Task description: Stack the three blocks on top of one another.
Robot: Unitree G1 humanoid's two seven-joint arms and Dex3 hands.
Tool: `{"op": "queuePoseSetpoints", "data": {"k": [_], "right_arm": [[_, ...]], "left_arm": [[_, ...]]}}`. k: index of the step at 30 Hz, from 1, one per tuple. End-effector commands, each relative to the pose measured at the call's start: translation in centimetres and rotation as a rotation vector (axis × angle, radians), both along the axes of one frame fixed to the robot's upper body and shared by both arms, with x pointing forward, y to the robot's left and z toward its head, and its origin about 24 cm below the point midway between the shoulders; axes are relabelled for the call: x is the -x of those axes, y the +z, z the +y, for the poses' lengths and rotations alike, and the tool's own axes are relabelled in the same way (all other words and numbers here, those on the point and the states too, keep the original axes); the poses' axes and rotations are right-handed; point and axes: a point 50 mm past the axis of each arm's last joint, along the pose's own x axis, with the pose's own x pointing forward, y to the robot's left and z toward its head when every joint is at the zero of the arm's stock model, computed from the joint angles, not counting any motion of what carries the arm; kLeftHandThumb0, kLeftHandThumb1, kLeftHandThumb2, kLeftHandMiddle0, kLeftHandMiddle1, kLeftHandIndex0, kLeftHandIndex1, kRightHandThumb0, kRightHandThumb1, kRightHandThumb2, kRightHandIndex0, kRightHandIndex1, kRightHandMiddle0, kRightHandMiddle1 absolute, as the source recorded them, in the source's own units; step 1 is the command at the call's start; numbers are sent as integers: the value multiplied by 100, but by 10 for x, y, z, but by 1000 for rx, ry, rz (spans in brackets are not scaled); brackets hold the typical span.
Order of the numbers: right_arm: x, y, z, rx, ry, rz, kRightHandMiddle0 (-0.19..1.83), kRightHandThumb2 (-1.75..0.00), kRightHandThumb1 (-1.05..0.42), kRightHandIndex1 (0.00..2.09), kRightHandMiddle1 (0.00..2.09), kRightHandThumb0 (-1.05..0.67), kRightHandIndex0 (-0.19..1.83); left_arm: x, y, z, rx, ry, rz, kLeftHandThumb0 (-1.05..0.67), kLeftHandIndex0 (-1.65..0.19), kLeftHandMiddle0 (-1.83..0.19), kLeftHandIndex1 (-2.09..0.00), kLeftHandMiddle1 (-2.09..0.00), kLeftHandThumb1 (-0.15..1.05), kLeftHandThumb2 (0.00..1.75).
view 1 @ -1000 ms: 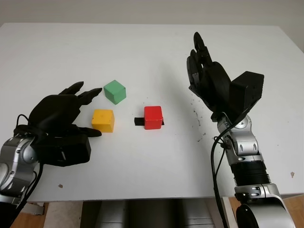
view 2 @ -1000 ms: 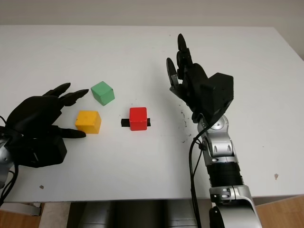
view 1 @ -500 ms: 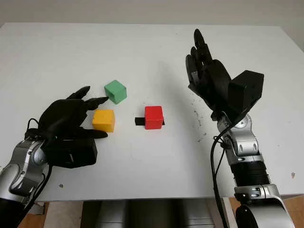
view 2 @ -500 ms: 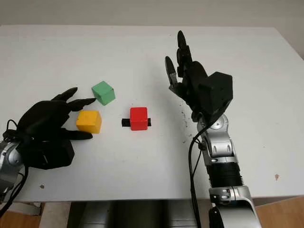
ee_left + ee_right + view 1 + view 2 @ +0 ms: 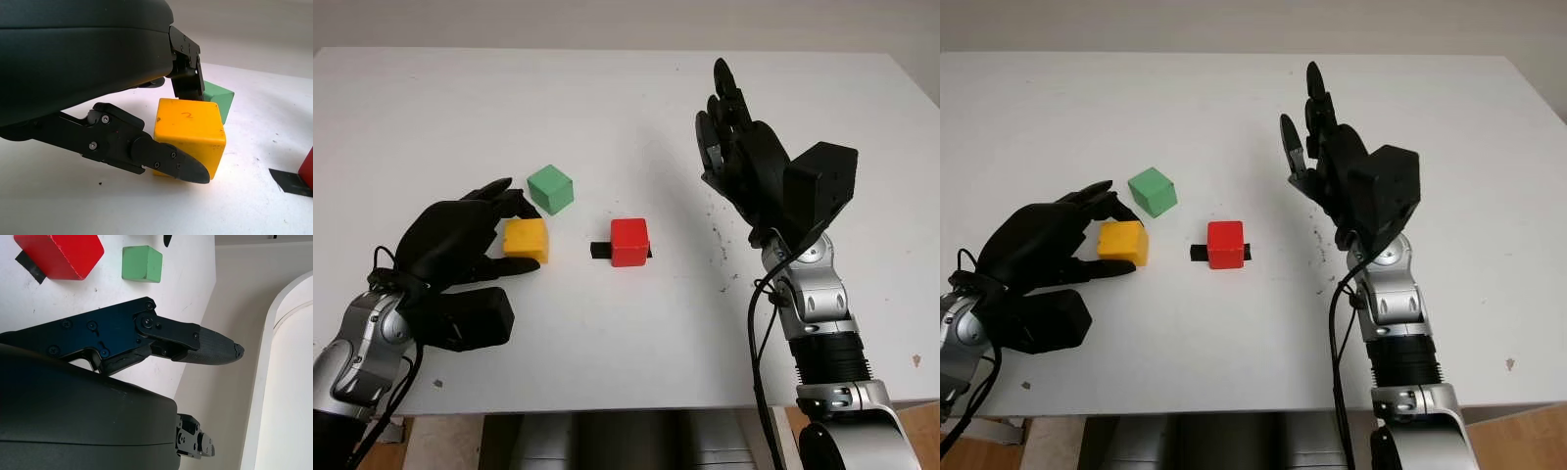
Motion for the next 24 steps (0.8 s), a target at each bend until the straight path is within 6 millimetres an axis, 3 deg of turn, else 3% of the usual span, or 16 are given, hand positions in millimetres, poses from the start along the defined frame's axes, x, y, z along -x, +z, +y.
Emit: {"op": "queuePoseSetpoints", "data": {"k": [1,14,24], "right_arm": [[2,1,0,7,-5,-14,-18,-62,-105,4,3,-67,-19],[3,-1,4,17,-20,3,-16,-60,-105,5,5,-68,-17],[4,-2,6,13,-12,13,-17,-60,-105,5,5,-67,-19]], "left_arm": [[3,0,1,30,11,-19,-44,-14,-25,-167,-6,105,9],[11,23,-9,250,-49,-68,-47,-23,-27,-173,-6,102,5],[5,50,-37,388,-179,-45,-48,-27,-27,-178,-5,101,5]]}}
